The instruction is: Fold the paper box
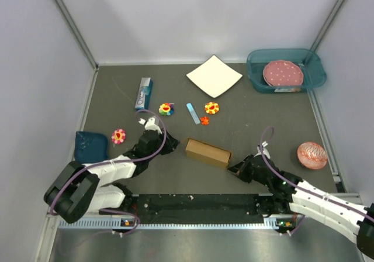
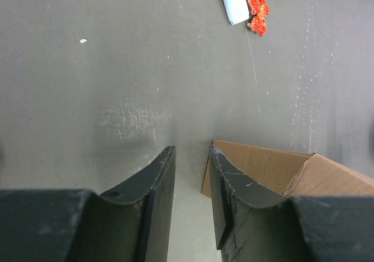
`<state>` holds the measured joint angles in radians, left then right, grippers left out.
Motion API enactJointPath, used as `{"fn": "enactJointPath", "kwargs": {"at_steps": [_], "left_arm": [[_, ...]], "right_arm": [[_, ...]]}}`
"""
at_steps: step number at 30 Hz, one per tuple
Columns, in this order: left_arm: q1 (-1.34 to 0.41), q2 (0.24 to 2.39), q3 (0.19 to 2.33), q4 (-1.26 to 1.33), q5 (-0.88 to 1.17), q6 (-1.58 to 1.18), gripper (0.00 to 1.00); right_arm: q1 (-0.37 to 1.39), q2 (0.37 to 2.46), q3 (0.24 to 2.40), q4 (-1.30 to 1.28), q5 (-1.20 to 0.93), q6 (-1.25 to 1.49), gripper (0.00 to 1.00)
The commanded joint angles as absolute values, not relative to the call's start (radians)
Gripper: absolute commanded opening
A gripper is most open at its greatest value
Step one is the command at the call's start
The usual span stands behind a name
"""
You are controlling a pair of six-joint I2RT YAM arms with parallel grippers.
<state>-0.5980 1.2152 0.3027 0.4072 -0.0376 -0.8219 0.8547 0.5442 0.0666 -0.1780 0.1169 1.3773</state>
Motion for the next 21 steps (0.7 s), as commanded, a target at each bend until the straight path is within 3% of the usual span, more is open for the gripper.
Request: {"fn": "enactJointPath", "kwargs": {"at_steps": [1, 9, 16, 21], "left_arm": [[-0.594, 1.197, 0.310, 0.451, -0.031, -0.827, 0.35], [-0.594, 1.126, 0.285, 0.405, -0.060, -0.815, 0.35], [-0.594, 1.081, 0.275, 0.364, -0.075, -0.795, 0.35], [-0.594, 1.078, 0.272, 0.357, -0.072, -0.787, 0.36]], "right_arm": [[0.862, 0.561, 0.028, -0.043, 0.091, 1.413, 0.00], [0.861, 0.710, 0.018, 0.074, 0.089, 1.420, 0.00], [0.850, 0.617, 0.020, -0.063, 0.176, 1.427, 0.00], [0.711, 0.571, 0.006, -0.063, 0.112, 1.361, 0.00]]}}
